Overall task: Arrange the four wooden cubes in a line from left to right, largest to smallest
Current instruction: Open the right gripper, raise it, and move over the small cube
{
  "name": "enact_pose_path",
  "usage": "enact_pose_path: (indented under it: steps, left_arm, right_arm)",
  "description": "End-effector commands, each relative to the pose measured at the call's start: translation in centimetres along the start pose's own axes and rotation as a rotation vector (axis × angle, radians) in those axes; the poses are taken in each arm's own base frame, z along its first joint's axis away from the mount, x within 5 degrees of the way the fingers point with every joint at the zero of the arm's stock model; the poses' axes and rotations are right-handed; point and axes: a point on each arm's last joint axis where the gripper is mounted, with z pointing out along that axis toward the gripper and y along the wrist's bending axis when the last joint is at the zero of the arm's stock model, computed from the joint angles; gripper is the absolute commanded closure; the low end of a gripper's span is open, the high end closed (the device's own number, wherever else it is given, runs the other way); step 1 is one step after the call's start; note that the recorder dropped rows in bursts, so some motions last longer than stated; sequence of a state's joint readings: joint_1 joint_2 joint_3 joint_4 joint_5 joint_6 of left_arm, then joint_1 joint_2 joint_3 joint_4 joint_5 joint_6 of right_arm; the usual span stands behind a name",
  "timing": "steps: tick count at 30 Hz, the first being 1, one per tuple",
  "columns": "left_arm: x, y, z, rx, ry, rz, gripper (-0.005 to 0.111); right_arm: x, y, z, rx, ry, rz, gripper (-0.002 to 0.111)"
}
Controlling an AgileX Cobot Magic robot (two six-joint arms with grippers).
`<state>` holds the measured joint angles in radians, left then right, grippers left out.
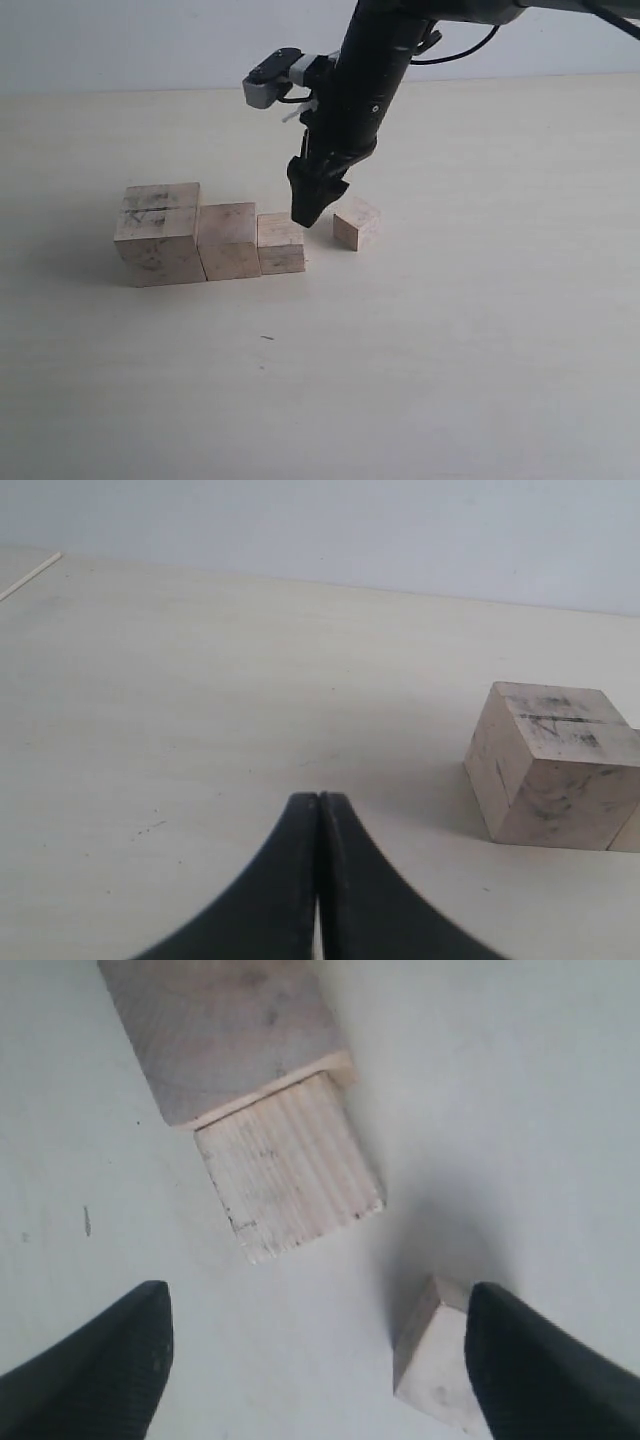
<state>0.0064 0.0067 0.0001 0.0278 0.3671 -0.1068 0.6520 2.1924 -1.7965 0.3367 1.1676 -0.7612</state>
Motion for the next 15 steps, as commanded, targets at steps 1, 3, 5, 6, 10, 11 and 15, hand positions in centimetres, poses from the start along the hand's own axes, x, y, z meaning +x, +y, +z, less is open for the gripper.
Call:
enact_pose_path:
  steps: [1, 3, 5, 6, 10, 11, 15]
  left_arm:
    - [-0.13, -0.04, -0.05, 0.008, -0.018, 0.007, 0.107]
    - [-0.13, -0.04, -0.05, 0.008, -0.018, 0.007, 0.107]
    - [-0.13, -0.04, -0.05, 0.008, -0.018, 0.007, 0.107]
    - [-0.13, -0.04, -0.05, 0.008, -0.018, 0.007, 0.107]
    - [-0.13, -0.04, -0.05, 0.008, -0.018, 0.007, 0.107]
    - [-0.13, -0.04, -0.05, 0.008, -0.018, 0.007, 0.107]
    - [-0.13, -0.04, -0.05, 0.008, -0.018, 0.007, 0.107]
  right_arm:
    - [0.73, -0.64, -0.77, 0.105, 0.069, 0.145, 0.034]
    - [1.05, -1.05, -0.76, 0.154, 0.095, 0.232, 0.034]
    - [1.34, -1.30, -0.78, 0.190, 0.115, 0.305, 0.034]
    - [1.47, -1.35, -0.76, 0.199, 0.123, 0.333, 0.034]
    - [1.36, -1.49, -0.77, 0.213, 0.109, 0.342, 0.034]
    - [1.33, -1.51, -0.77, 0.215, 0.105, 0.341, 0.034]
    - [1.59, -1.50, -0.35, 0.209, 0.117, 0.333, 0.034]
